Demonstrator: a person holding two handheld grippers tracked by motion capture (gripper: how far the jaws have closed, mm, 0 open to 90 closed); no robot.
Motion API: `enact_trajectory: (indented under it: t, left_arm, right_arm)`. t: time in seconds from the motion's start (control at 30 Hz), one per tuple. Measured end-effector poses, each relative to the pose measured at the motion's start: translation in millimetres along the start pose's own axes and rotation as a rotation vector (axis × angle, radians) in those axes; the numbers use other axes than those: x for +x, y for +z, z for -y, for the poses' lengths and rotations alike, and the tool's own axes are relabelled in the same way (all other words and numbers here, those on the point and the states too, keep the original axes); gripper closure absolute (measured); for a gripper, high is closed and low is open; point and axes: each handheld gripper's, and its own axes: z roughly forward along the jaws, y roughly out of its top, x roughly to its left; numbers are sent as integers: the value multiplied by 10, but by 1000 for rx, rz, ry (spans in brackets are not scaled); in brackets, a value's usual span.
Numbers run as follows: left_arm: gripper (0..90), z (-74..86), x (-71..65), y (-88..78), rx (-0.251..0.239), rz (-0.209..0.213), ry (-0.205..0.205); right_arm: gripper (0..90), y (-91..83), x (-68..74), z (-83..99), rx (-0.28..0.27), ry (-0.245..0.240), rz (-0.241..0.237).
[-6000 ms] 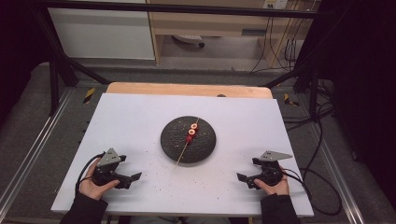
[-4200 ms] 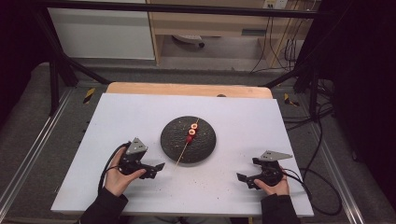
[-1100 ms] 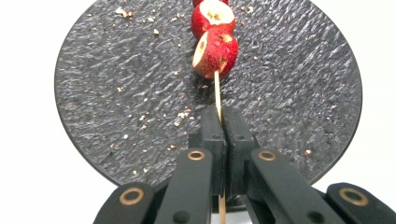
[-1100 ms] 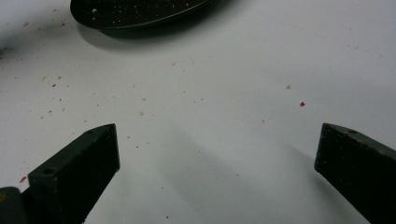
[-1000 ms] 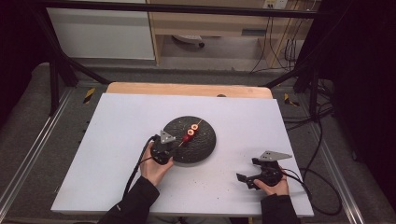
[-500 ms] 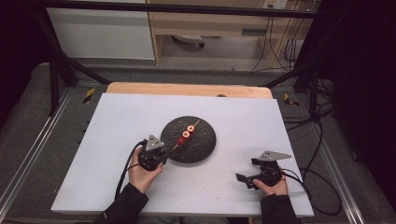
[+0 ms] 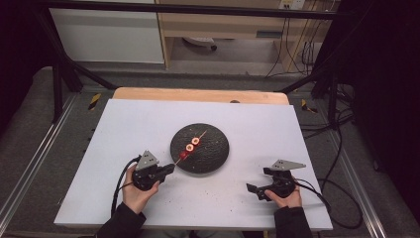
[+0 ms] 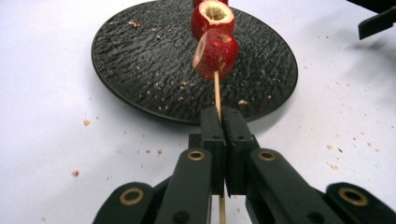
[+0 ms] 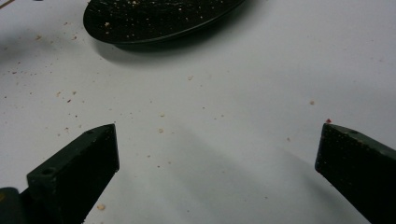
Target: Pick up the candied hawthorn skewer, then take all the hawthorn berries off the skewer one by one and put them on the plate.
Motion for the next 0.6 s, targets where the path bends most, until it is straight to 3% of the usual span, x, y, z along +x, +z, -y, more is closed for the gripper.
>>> enact_trajectory:
  t: [0.6]
  left_arm:
    - [881, 204, -4, -118, -37, 46, 16]
  right_arm:
    - [6, 123, 229, -165, -24, -10, -14]
